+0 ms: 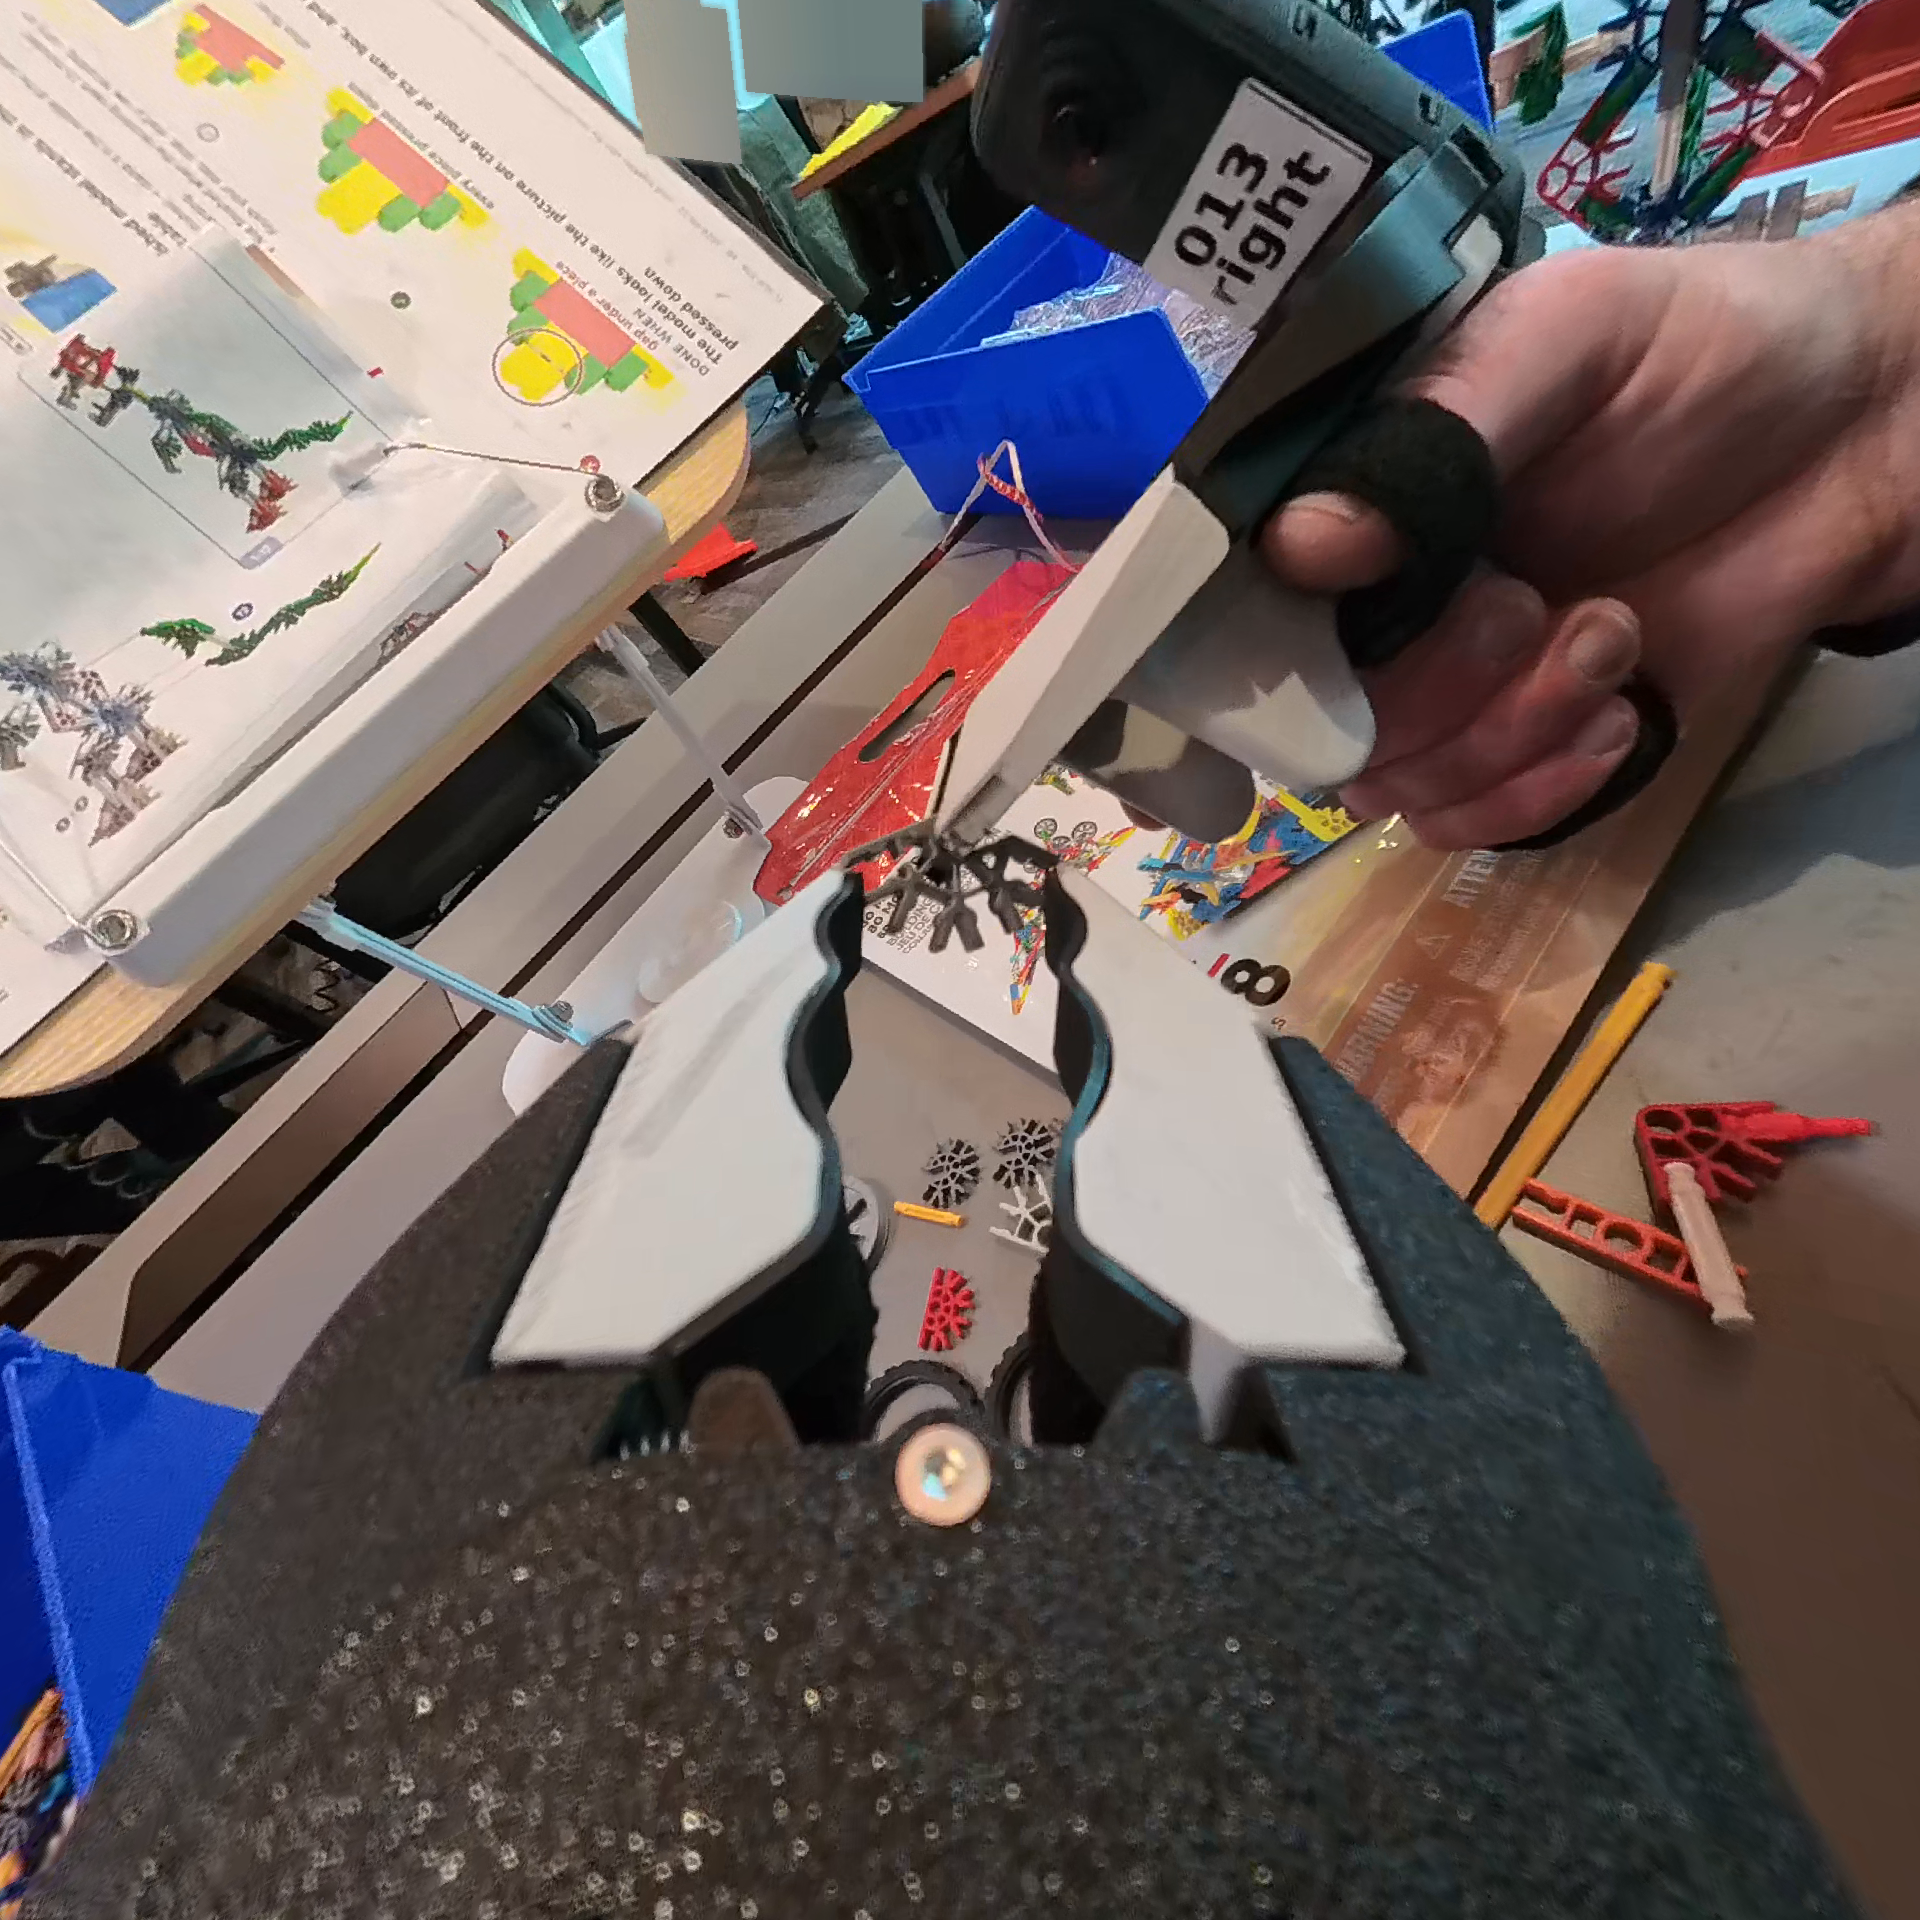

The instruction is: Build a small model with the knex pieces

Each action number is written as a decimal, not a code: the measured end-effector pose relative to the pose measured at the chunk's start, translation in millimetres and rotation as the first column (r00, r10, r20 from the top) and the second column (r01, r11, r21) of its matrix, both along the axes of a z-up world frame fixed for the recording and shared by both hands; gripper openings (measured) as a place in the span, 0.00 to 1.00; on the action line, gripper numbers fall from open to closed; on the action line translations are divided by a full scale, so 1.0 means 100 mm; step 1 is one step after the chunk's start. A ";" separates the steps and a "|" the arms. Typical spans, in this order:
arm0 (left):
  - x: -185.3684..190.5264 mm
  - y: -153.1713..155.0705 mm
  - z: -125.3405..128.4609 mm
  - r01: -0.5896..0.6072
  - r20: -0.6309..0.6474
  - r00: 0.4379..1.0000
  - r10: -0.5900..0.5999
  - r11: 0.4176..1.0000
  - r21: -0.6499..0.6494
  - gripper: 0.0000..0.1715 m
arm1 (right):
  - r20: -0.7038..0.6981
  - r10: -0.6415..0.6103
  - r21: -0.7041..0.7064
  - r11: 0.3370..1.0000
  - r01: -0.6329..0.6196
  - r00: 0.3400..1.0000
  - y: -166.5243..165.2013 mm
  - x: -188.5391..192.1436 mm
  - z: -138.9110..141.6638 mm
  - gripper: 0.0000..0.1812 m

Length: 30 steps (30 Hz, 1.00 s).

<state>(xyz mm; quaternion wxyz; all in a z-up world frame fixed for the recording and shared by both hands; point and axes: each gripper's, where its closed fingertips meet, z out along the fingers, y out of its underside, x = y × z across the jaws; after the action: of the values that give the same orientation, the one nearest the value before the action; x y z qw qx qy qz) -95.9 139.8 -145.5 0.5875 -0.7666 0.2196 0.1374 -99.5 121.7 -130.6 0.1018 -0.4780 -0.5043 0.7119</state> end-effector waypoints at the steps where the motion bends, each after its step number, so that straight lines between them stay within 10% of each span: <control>1: 0.00 0.00 -0.01 -0.002 -0.009 1.000 0.002 1.000 -0.002 0.19 | 0.002 0.003 0.007 1.000 -0.003 1.000 0.00 0.00 -0.01 0.03; 30: -0.22 -0.50 -0.10 -0.078 -0.015 0.997 0.078 0.996 0.052 0.10 | 0.032 0.073 0.089 0.993 -0.076 0.997 -0.31 -0.04 -0.23 0.03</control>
<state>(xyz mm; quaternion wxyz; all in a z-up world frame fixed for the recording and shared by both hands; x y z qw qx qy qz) -117.6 89.8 -155.4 0.5993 -0.7581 0.1908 0.1723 -103.9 90.6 -154.0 0.0894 -0.4638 -0.5549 0.6848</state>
